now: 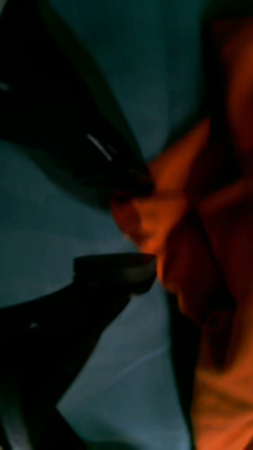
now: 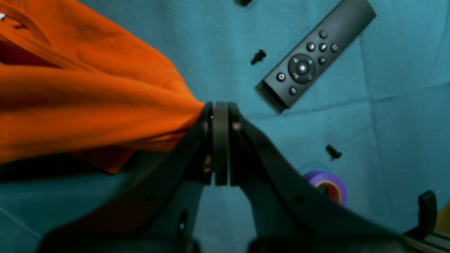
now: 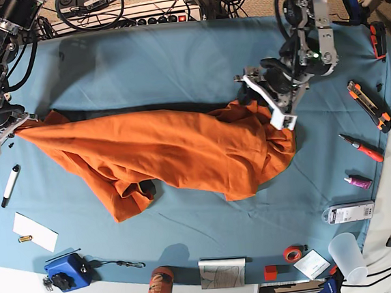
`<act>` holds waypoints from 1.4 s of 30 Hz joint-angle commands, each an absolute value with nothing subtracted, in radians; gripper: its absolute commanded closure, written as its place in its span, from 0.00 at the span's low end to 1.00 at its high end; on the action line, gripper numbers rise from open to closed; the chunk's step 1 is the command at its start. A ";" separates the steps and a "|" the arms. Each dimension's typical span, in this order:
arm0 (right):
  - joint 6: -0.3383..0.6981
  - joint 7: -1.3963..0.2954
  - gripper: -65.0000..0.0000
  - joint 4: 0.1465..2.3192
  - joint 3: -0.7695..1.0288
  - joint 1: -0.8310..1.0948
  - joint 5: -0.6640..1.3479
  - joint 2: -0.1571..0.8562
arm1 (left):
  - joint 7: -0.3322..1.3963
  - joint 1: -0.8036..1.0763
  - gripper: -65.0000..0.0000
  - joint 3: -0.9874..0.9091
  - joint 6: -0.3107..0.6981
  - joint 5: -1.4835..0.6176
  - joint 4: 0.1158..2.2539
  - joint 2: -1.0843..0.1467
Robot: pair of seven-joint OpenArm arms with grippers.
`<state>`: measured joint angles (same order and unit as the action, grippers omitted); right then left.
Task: Layout the t-shirt on the table in an organized manner, then fold the t-shirt properly
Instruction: 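Release the shirt with both grippers and lift them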
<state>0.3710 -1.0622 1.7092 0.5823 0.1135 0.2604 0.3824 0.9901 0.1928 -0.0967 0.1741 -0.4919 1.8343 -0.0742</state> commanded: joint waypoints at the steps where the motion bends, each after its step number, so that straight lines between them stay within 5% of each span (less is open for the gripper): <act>1: 0.370 -1.044 1.00 1.726 0.590 0.102 0.254 0.407 | 0.971 0.183 0.55 -0.082 0.182 -0.503 1.848 -0.075; 4: 0.370 -1.045 1.00 1.726 0.590 0.102 0.254 0.408 | 0.967 0.183 0.55 -0.022 0.157 -0.406 1.846 -0.075; 9: 0.370 -1.048 1.00 1.726 0.590 0.102 0.254 0.408 | 0.949 0.183 0.58 0.036 -0.027 -0.190 1.845 -0.075; 11: 0.370 -1.047 1.00 1.726 0.590 0.102 0.254 0.408 | 0.950 0.183 0.69 0.036 -0.064 -0.143 1.845 -0.076; 14: 0.371 -1.034 1.00 1.726 0.590 0.102 0.254 0.408 | 0.971 0.183 1.00 0.036 -0.063 -0.131 1.846 -0.076; 19: 0.423 -0.948 1.00 1.726 0.590 0.070 0.284 0.423 | 1.046 0.183 1.00 0.033 -0.047 -0.127 1.903 -0.087; 33: 0.436 -1.030 1.00 1.727 0.596 -0.166 0.513 0.459 | 1.048 0.351 1.00 -0.248 0.072 -0.297 2.207 -0.183; 42: 0.554 -1.198 1.00 1.763 0.860 -0.070 0.798 0.460 | 1.051 0.388 1.00 -0.392 0.081 -0.389 2.212 -0.183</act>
